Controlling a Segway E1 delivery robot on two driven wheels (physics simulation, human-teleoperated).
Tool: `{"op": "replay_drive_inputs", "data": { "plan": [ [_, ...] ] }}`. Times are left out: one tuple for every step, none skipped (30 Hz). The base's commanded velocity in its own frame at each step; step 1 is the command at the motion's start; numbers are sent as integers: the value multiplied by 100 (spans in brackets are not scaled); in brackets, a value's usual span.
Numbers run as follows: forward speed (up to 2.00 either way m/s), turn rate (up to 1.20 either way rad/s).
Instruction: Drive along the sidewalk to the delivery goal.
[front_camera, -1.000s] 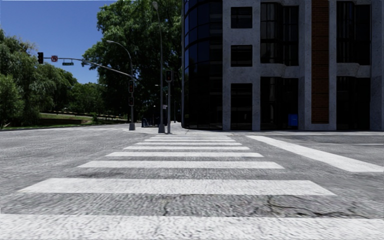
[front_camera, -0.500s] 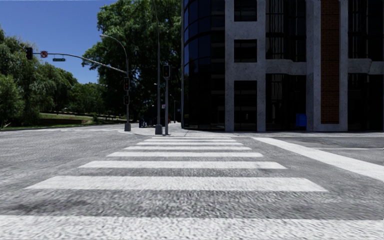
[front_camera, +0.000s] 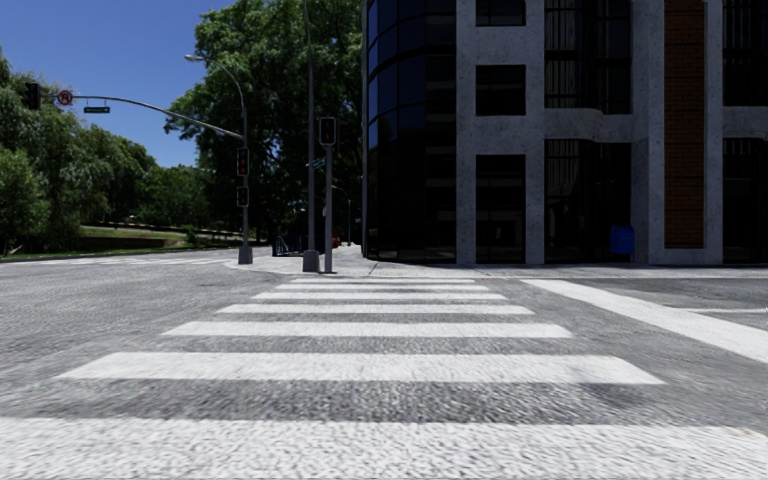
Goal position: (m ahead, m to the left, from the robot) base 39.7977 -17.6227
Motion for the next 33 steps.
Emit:
{"op": "replay_drive_inputs", "data": {
  "plan": [
    [200,0],
    [200,0],
    [200,0],
    [200,0],
    [200,0],
    [200,0],
    [200,0],
    [200,0],
    [200,0],
    [200,0],
    [200,0],
    [200,0],
    [200,0],
    [200,0],
    [200,0],
    [200,0],
    [200,0],
    [200,0],
    [200,0],
    [200,0],
    [200,0],
    [200,0],
    [200,0],
    [200,0],
    [200,0],
    [200,0],
    [200,0],
    [200,0],
    [200,0],
    [200,0],
    [200,0],
    [200,0],
    [200,0]
  ]
}}
